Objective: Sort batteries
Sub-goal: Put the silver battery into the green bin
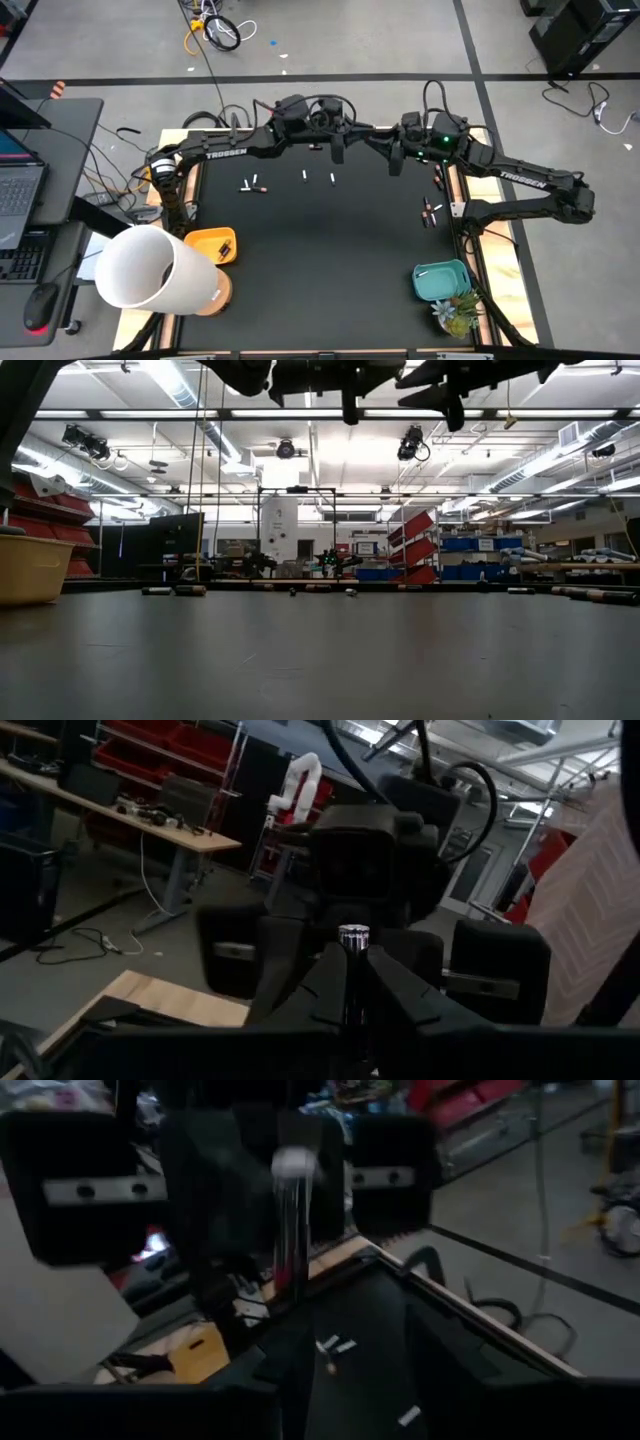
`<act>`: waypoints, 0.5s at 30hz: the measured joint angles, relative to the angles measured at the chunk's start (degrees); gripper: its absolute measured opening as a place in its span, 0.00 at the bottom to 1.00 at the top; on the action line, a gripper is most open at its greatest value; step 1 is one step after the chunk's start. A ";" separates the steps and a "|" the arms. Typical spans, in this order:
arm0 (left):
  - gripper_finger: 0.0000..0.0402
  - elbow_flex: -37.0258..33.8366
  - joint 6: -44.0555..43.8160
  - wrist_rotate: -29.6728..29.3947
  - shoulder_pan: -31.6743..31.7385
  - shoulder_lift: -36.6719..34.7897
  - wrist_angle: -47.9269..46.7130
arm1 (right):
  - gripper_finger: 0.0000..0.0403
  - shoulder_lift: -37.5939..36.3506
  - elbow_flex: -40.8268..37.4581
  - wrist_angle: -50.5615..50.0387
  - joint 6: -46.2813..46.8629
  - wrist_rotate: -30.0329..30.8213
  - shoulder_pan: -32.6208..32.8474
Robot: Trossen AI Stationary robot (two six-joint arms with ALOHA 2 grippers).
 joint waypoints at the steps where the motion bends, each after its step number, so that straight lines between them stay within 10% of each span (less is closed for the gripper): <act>1: 0.07 0.00 0.07 -0.04 -0.19 0.00 0.02 | 0.35 0.54 -0.02 0.84 0.28 -0.77 0.00; 15: 0.07 -0.09 0.25 -1.70 -0.92 0.00 -0.25 | 0.33 2.43 -0.04 7.36 1.38 -4.61 0.29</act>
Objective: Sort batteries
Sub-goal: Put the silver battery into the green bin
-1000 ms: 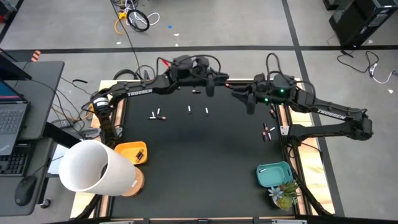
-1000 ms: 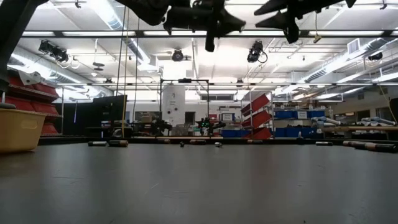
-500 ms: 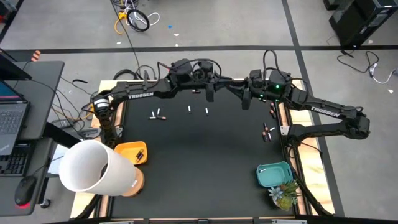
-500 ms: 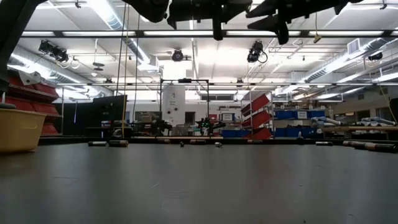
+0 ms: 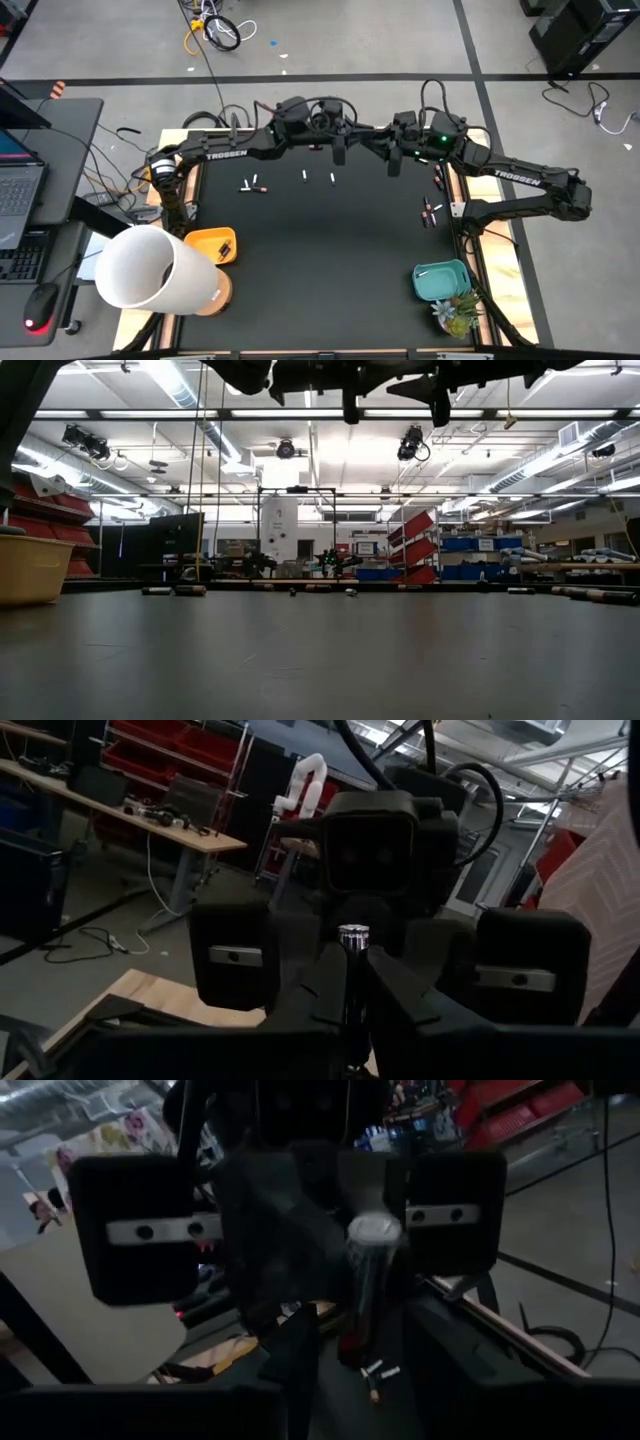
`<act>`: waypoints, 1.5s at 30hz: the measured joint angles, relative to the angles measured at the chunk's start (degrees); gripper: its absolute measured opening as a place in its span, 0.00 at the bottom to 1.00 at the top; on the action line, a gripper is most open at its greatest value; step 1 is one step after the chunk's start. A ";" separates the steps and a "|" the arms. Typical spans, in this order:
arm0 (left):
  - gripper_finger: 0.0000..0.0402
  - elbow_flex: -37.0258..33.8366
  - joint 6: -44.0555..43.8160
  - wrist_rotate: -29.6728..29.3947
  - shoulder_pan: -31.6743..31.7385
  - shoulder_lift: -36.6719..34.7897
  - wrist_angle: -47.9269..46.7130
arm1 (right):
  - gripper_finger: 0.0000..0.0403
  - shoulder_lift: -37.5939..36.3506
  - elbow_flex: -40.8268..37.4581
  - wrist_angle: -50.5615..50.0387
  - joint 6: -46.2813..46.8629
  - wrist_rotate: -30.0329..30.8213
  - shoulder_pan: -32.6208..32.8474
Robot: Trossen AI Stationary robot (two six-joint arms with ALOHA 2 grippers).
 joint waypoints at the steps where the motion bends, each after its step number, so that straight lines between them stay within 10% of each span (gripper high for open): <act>1: 0.07 0.00 0.01 0.03 -0.03 0.00 -0.01 | 0.32 -0.02 0.00 0.00 0.03 -0.06 -0.03; 11: 0.07 0.00 1.37 0.20 -0.28 -0.04 -2.47 | 0.05 0.02 -0.07 -0.08 1.03 -0.06 -0.21; 28: 0.39 -0.11 -2.91 -0.85 -0.27 0.01 -3.67 | 0.05 -2.95 0.07 -6.76 0.57 -1.24 -0.29; 45: 0.46 -0.11 -12.38 7.76 4.67 -0.33 -7.97 | 0.05 -4.96 21.72 -87.28 -13.71 -16.59 10.50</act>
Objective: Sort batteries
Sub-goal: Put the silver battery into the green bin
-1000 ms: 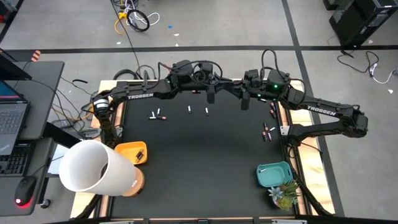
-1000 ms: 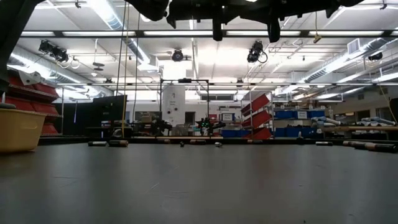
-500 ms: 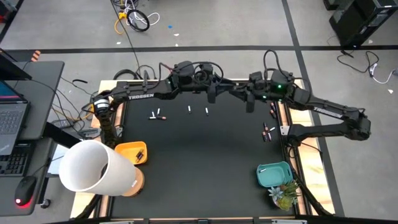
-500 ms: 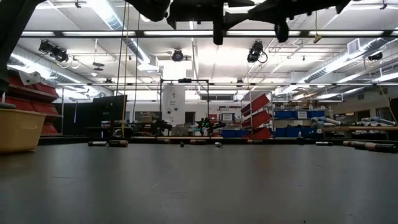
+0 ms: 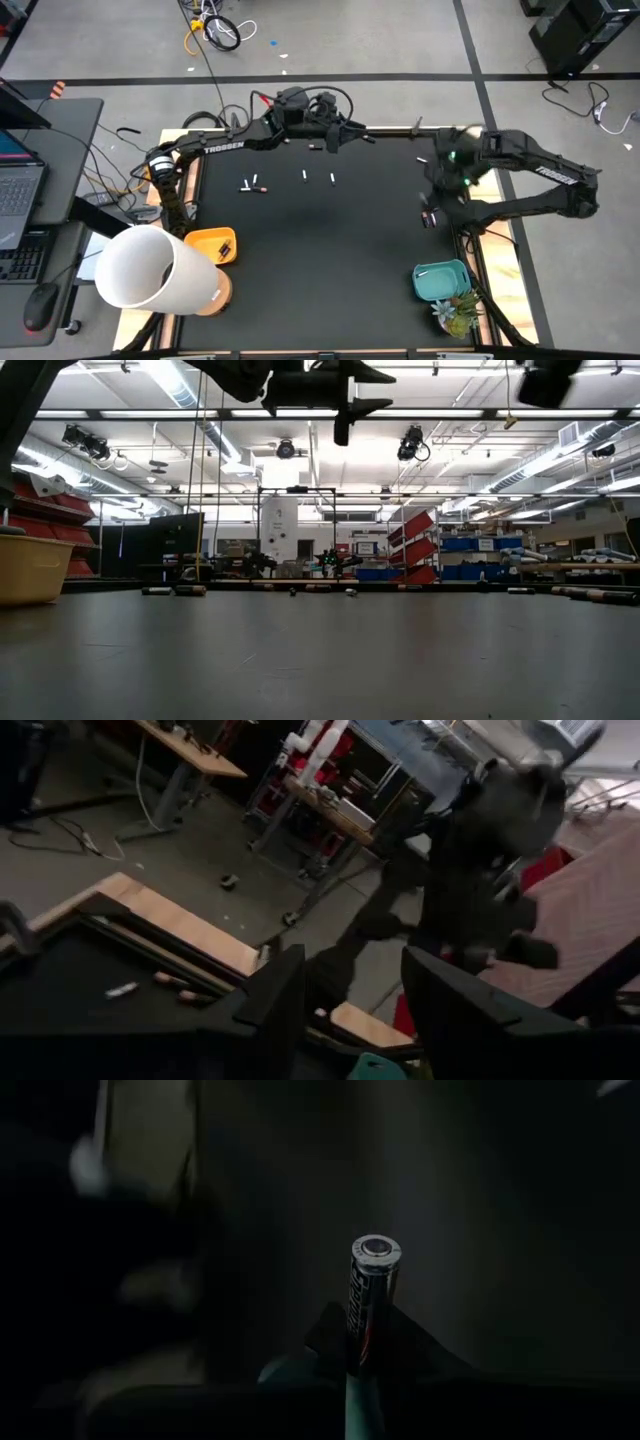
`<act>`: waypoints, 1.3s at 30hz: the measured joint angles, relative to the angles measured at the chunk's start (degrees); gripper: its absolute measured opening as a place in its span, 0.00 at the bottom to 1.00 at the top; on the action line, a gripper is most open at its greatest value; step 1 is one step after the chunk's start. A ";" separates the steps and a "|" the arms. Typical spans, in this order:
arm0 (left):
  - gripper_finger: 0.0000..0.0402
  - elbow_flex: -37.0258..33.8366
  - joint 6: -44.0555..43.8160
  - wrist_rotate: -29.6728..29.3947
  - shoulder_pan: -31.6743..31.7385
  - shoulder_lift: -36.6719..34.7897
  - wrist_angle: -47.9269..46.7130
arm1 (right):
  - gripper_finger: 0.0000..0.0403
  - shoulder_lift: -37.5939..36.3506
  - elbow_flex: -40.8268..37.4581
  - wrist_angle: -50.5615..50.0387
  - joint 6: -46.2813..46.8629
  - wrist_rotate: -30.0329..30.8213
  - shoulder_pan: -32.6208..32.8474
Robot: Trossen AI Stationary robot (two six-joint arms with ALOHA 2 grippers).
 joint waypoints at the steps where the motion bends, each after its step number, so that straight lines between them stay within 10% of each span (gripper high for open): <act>1: 0.46 0.00 -0.33 0.01 -0.09 0.00 -0.11 | 0.05 -0.01 -0.08 -3.16 1.33 -0.10 2.26; 16: 0.39 0.00 12.04 -7.77 -3.69 -5.92 -20.97 | 0.05 0.04 -18.33 3.60 37.22 -9.20 30.10; 26: 0.39 0.02 16.09 -11.62 -7.37 -10.01 -24.80 | 0.05 0.15 -36.65 28.05 58.67 -6.45 37.41; 39: 0.39 0.02 16.07 -11.96 -8.51 -10.58 -24.88 | 0.05 0.15 -47.86 34.72 74.28 -8.19 41.38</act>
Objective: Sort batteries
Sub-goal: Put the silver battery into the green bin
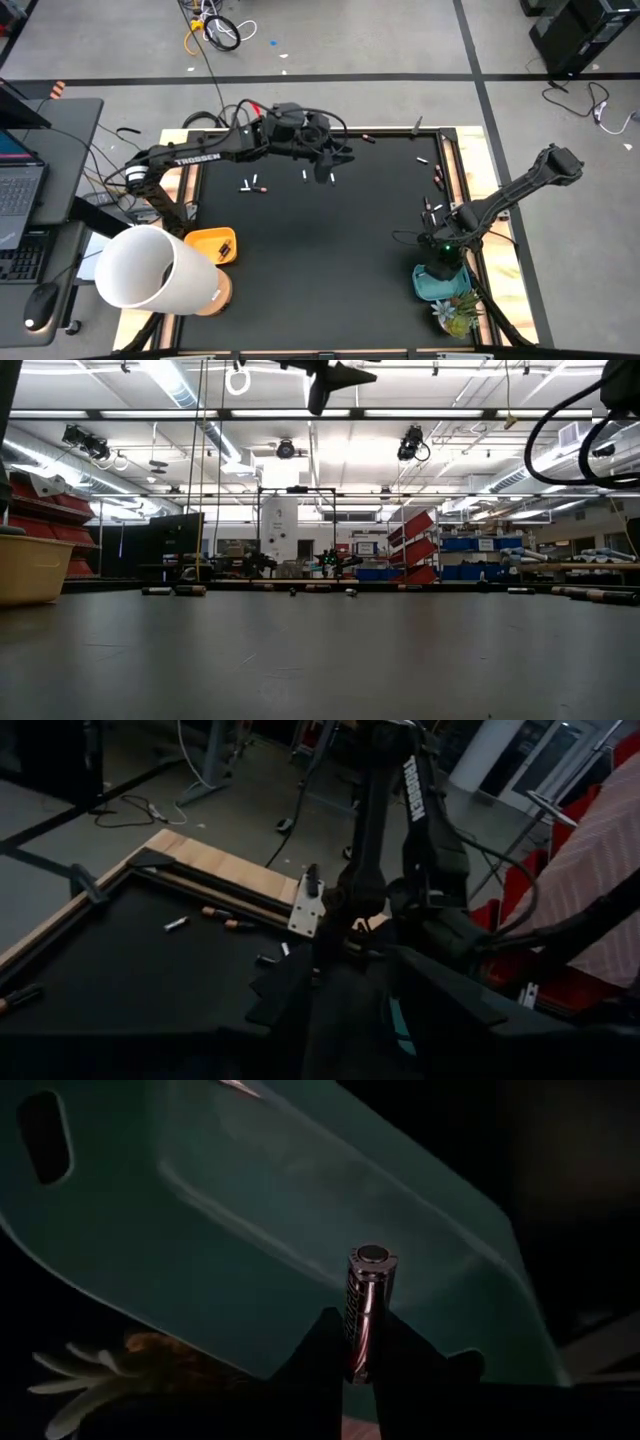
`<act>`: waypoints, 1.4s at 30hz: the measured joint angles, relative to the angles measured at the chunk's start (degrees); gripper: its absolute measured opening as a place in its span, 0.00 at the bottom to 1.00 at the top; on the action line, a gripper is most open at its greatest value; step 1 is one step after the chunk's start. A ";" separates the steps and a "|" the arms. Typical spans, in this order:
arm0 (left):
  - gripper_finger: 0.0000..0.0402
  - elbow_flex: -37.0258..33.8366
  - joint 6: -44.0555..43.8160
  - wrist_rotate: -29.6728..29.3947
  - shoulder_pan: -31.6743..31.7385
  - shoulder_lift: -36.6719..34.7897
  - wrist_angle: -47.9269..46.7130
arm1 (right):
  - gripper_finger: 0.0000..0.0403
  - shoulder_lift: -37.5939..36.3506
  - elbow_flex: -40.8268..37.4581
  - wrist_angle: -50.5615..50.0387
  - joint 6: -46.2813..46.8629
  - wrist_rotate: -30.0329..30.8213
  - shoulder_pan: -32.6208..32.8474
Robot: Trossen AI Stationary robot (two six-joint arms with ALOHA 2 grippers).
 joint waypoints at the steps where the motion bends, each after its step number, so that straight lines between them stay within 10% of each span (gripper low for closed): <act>1: 0.39 0.00 0.03 0.10 -0.06 0.00 0.15 | 0.05 0.00 -0.18 0.79 0.58 -0.19 0.04; 28: 0.39 0.00 0.50 0.04 -0.03 0.00 0.36 | 0.30 -0.57 5.62 6.02 5.52 -5.04 0.02; 42: 0.39 0.02 0.52 0.06 -0.18 0.00 3.15 | 0.30 -0.55 17.89 -19.83 -2.41 17.96 -11.65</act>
